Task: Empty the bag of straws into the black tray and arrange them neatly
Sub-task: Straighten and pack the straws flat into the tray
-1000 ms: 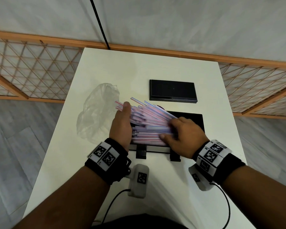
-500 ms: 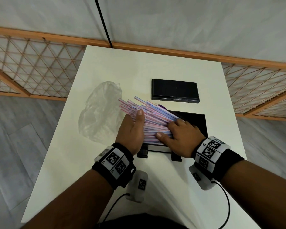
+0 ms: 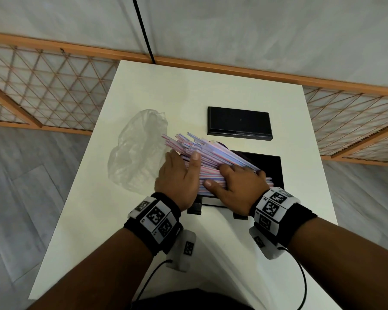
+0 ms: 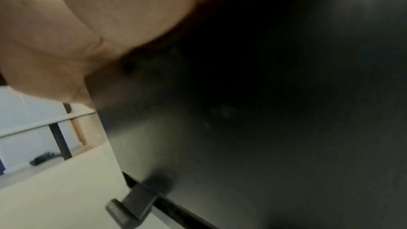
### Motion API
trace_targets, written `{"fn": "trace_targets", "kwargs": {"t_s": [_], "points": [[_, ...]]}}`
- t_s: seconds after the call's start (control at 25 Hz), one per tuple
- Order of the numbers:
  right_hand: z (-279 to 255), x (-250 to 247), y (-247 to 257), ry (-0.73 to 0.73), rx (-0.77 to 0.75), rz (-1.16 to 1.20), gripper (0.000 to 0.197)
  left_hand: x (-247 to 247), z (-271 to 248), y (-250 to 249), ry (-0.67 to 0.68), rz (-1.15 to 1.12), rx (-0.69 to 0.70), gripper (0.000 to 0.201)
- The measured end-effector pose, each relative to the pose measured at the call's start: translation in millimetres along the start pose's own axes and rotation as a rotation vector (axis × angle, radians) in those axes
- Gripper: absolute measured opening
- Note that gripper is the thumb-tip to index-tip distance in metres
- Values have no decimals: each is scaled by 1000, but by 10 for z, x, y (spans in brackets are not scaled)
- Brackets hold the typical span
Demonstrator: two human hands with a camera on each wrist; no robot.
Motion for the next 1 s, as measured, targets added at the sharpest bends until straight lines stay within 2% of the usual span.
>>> {"fn": "trace_targets", "kwargs": {"t_s": [0.04,0.08,0.16,0.24,0.32,0.4,0.44,0.52,0.6,0.68,0.76,0.84,1.0], "points": [[-1,-23,-5,-33,21,-43,77,3,5,23,-11,24,-9,106],[-5,-60,-8,-75,42,-71,78,-3,13,27,-32,10,5,97],[-6,-112,-6,-124,51,-59,75,-35,35,42,-61,-27,24,65],[-45,-122,-23,-132,-9,20,71,-36,17,87,-35,-47,-39,44],[-142,-231,-94,-220,-91,97,67,-34,1,100,-33,-62,-65,36],[-276,-332,-199,-322,-143,123,62,-22,-7,117,-18,-107,-71,34],[-320,-321,-227,-313,-172,130,61,-3,10,155,-4,-124,-86,34],[-341,-173,-201,-173,-221,104,68,29,70,212,19,-95,-84,31],[-314,-10,-197,-50,-178,1,82,47,111,238,19,-71,-77,29],[-266,19,-248,-33,-62,-84,91,22,106,244,-6,-148,-78,32],[-249,9,-273,-2,24,-96,108,25,77,261,-29,-316,-110,44],[-220,42,-231,40,15,-52,116,56,49,254,-27,-406,-106,49],[-167,17,-154,82,-21,-48,113,49,7,182,-11,-381,-83,42]]}}
Point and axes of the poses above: each hand's wrist, its own z-axis towards the middle knuckle, its own x-axis out of the palm, y = z × x, the point moved 8 cm from there along z, towards the middle knuckle, and after that the axes turned 5 degrees about y, right-handed, at the moved point
